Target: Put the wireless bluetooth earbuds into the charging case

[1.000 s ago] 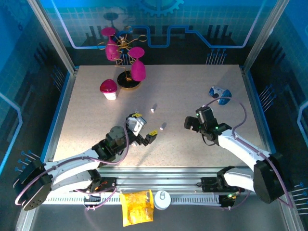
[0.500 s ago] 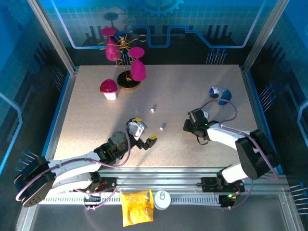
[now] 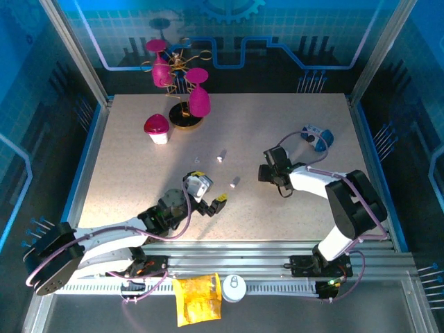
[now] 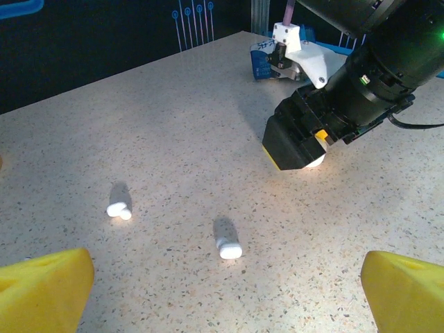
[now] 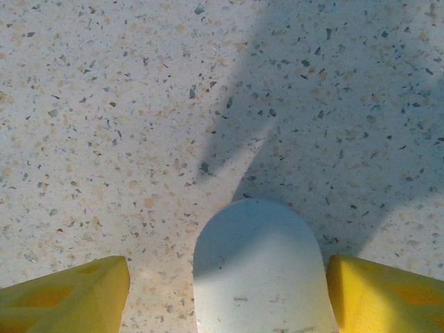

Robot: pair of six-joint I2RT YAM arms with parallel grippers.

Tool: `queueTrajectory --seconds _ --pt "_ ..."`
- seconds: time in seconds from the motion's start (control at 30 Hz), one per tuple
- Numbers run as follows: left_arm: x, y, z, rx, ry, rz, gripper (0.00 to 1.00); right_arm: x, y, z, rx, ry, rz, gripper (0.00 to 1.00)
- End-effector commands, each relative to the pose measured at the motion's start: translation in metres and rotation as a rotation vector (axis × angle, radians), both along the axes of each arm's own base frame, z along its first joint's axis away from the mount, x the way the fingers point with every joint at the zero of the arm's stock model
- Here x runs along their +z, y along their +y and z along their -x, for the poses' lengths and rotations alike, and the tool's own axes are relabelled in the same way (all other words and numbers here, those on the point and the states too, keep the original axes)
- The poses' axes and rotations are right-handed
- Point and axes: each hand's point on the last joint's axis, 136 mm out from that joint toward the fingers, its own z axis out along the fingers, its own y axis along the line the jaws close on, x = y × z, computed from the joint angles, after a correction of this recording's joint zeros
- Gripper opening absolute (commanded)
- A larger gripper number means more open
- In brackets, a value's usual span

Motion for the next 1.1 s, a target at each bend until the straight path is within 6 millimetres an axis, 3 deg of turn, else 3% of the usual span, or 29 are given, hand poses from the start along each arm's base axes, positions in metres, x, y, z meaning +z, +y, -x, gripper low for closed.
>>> queueTrajectory --seconds 0.0,0.33,0.77,0.87,1.07 --pt "0.014 -0.005 -0.003 0.01 -0.015 0.046 0.99 0.011 -0.004 0.001 0.03 -0.047 0.033 0.74" --pt "0.016 -0.009 -0.003 -0.003 -0.008 0.066 0.99 -0.002 -0.006 0.021 0.058 -0.013 0.014 0.62" --pt "0.016 -0.006 0.0 0.002 0.006 0.076 0.99 -0.007 -0.001 0.017 0.1 -0.002 0.022 0.38" --pt "0.018 -0.006 0.0 0.002 0.003 0.08 0.99 -0.002 0.002 0.017 0.112 -0.011 0.013 0.31" --pt "0.024 -0.007 0.002 -0.006 0.028 0.1 0.99 0.026 0.021 0.022 0.264 -0.087 -0.045 0.29"
